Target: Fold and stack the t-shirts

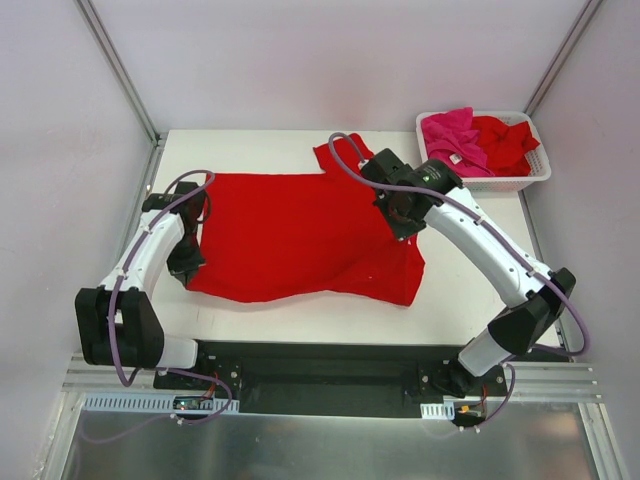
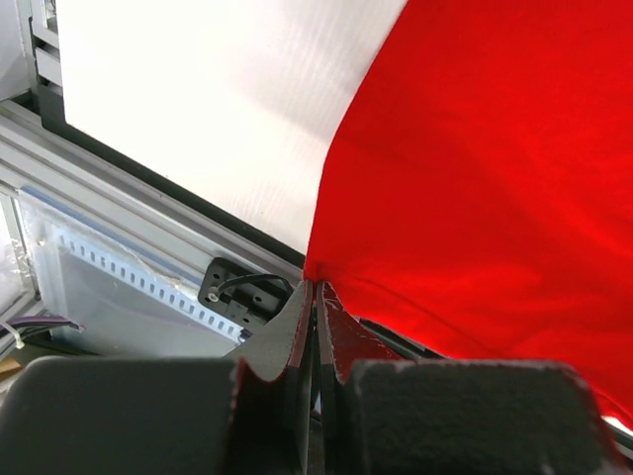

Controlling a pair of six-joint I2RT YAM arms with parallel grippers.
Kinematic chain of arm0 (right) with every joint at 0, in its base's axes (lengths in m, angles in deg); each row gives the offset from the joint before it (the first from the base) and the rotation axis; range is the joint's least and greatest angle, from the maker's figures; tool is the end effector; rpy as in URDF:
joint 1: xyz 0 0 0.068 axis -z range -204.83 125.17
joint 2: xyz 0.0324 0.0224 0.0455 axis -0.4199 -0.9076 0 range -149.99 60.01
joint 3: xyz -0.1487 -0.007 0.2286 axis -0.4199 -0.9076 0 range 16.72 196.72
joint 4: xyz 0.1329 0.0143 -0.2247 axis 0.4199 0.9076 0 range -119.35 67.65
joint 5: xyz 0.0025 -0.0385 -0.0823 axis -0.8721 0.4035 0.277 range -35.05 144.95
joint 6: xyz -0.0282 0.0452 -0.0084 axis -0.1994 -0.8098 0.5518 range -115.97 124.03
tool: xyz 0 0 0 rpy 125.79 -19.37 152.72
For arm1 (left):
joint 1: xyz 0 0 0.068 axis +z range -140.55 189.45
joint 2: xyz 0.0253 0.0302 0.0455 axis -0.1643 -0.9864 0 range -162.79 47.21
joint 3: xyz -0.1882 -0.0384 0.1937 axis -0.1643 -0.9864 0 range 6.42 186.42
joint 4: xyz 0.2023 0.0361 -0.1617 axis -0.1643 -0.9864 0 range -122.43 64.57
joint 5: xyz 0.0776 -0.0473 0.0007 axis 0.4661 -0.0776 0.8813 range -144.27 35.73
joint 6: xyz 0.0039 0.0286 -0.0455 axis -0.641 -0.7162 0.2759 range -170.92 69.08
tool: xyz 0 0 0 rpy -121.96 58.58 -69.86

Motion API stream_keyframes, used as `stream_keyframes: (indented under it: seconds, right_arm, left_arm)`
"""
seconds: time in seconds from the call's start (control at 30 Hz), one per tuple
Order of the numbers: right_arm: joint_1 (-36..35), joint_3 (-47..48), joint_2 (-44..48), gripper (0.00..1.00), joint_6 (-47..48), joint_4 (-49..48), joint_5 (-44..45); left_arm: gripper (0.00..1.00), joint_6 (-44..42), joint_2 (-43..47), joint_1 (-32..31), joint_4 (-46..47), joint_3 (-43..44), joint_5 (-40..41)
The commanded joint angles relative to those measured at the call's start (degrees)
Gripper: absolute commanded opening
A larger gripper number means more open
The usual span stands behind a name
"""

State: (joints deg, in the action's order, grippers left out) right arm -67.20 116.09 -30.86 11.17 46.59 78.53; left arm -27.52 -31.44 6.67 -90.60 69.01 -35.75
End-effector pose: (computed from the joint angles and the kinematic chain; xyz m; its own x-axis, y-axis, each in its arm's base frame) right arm 0.2299 0.1906 0.3745 -0.6144 -0.7145 -0.3347 -0.5852 0.6972 -0.4141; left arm 0.2367 -0.0001 0.2558 -0.9050 -0.3330 -0.2646 -0.3941 0.8904 0.2276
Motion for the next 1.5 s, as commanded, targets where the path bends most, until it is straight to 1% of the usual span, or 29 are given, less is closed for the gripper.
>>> stream_keyframes:
  seconds: [0.0,0.2,0.23,0.73,1.17,1.47]
  right_arm:
    - [0.8,3.2,1.1,0.01,0.3,10.6,0.5]
    - [1.2,4.2,1.0,0.01,0.2,11.2,1.7]
    - [1.3,3.7,0.8,0.01,0.2,11.2,1.7]
    - [2.6,1.4,-0.5,0.01,-1.2,11.8,4.2]
    - [3.8,1.3,-1.0,0.01,-2.8,13.1,6.1]
    - [4.0,3.4,-1.2,0.01,-3.4,14.0,7.7]
  left_arm:
    - [0.00,-0.5,0.5,1.7,-1.2,0.8,2.4]
    - [0.00,-1.9,-0.6,2.4,-1.5,2.8,3.9]
    - [0.00,-2.0,-0.7,3.6,-1.5,3.2,3.7]
    - [0.00,-2.7,-5.4,3.7,-1.2,7.1,4.3]
    - [0.00,-4.0,-9.4,3.7,-1.3,13.6,4.9]
    - [0.00,-3.8,-10.5,3.6,-0.4,12.0,4.0]
